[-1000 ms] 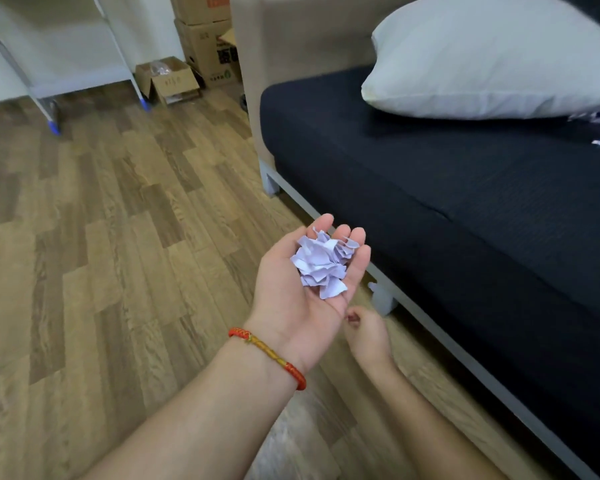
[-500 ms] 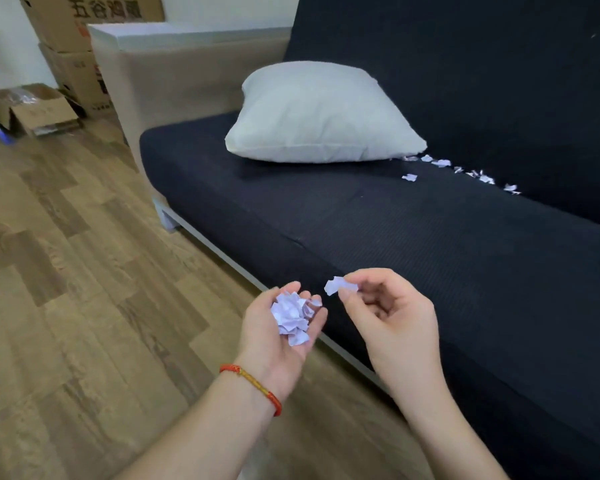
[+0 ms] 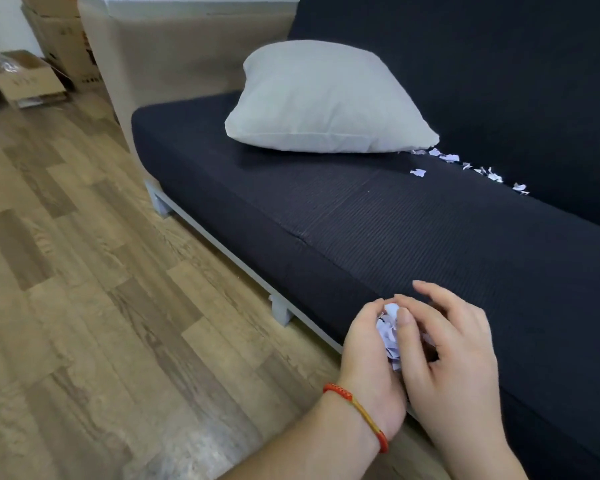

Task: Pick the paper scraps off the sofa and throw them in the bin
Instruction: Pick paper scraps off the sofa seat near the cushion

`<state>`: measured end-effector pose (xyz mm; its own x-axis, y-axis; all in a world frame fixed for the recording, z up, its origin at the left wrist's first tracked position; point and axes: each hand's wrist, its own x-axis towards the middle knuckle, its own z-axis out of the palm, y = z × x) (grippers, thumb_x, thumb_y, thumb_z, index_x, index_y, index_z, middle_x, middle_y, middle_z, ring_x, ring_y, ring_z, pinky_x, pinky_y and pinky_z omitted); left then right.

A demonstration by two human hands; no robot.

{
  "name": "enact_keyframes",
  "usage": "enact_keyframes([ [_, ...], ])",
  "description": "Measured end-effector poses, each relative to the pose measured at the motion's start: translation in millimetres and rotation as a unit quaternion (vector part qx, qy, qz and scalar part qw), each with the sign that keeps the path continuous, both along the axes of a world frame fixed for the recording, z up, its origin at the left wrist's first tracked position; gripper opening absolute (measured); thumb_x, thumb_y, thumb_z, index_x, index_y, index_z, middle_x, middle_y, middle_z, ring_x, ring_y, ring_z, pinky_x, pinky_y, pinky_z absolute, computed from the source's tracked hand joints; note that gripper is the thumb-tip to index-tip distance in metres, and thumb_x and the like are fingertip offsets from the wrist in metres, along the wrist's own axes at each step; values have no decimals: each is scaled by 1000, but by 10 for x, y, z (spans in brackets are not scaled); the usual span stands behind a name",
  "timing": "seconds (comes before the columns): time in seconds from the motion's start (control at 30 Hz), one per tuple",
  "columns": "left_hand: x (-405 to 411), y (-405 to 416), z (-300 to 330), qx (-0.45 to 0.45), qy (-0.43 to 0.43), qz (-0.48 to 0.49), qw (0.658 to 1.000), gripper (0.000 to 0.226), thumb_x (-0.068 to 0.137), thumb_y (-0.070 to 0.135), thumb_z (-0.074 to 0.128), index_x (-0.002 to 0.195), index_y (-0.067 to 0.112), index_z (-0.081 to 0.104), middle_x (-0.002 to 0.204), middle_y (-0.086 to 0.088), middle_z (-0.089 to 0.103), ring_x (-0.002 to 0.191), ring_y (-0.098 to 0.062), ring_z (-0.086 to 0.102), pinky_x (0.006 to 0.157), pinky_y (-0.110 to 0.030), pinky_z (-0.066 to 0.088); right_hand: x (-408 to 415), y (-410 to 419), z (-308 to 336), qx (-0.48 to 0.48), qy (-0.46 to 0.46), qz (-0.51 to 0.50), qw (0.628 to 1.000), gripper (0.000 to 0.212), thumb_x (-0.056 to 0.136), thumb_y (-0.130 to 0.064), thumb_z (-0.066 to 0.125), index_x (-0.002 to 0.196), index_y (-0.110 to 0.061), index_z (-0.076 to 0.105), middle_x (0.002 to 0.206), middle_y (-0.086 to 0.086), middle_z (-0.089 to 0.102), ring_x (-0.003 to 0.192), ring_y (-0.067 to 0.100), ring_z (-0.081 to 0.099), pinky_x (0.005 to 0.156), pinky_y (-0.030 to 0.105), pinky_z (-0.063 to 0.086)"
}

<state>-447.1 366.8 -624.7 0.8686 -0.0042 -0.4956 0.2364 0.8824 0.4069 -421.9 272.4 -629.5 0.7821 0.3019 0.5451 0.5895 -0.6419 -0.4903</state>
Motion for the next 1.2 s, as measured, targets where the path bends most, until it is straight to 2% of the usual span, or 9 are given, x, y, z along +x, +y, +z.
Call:
enact_keyframes([
  [0.27, 164, 54, 259, -27, -5, 47, 999, 35, 96, 31, 57, 68, 13, 69, 67, -3, 66, 59, -15, 69, 61, -24, 60, 69, -71, 107, 137, 37, 38, 989, 43, 111, -34, 37, 145, -22, 62, 148, -20, 58, 140, 3, 50, 113, 16, 39],
  [0.4, 216, 170, 297, -55, -23, 124, 990, 40, 99, 26, 56, 69, 11, 78, 74, -7, 72, 69, -18, 74, 76, -35, 65, 146, -83, 187, 228, 86, 38, 969, 40, 111, -43, 35, 135, -36, 67, 138, -21, 66, 132, 11, 61, 105, 36, 50],
  [0.57, 14, 320, 426, -70, -36, 168, 983, 38, 99, 21, 59, 70, 7, 81, 80, -9, 75, 74, -21, 77, 67, -37, 65, 58, -165, 226, 264, 136, 36, 954, 41, 108, -47, 38, 123, -32, 73, 125, -17, 72, 116, 4, 67, 92, 34, 56],
  [0.7, -327, 698, 655, -72, -34, 218, 973, 41, 100, 19, 58, 71, 1, 81, 79, -10, 76, 79, -20, 73, 60, -38, 64, -53, -175, 207, 202, 209, 75, 954, 24, 109, -35, 52, 108, -36, 76, 112, -22, 74, 107, -1, 68, 89, 21, 53],
  [0.83, -765, 1138, 883, -45, -30, 312, 949, 35, 104, 18, 55, 85, 2, 79, 80, -10, 77, 87, -21, 72, 58, -35, 63, -221, -69, 193, 119, 287, 135, 941, 19, 103, -33, 59, 97, -39, 76, 93, -26, 72, 80, -7, 65, 68, 6, 45],
  [0.97, -1178, 1513, 1146, 13, -33, 362, 931, 44, 107, 19, 48, 77, 2, 76, 79, -8, 75, 72, -20, 75, 58, -34, 63, -282, 74, 73, 8, 301, 164, 940, 25, 102, -37, 56, 91, -26, 75, 94, -11, 73, 88, 4, 67, 73, 18, 54],
  [1.07, -1404, 1870, 1434, 55, -21, 363, 930, 40, 109, 17, 40, 90, 5, 72, 83, -7, 74, 77, -20, 74, 61, -35, 63, -258, 218, -137, -94, 338, 170, 921, 37, 102, -36, 53, 86, -6, 67, 80, 4, 69, 65, 16, 60, 61, 30, 45],
  [1.13, -1488, 2097, 1584, 92, -22, 367, 926, 40, 111, 18, 36, 97, 5, 71, 83, -8, 75, 79, -19, 74, 63, -36, 63, -261, 391, -274, -145, 349, 160, 912, 39, 102, -33, 53, 74, -7, 56, 68, 1, 56, 59, 12, 47, 56, 30, 38],
  [1.2, -1527, 2331, 1628, 115, -18, 363, 925, 39, 111, 19, 36, 99, 6, 71, 79, -10, 77, 71, -22, 77, 62, -35, 63, -258, 608, -450, -188, 349, 158, 904, 34, 103, -30, 53, 78, -9, 62, 72, -4, 61, 60, 11, 53, 56, 30, 44],
])
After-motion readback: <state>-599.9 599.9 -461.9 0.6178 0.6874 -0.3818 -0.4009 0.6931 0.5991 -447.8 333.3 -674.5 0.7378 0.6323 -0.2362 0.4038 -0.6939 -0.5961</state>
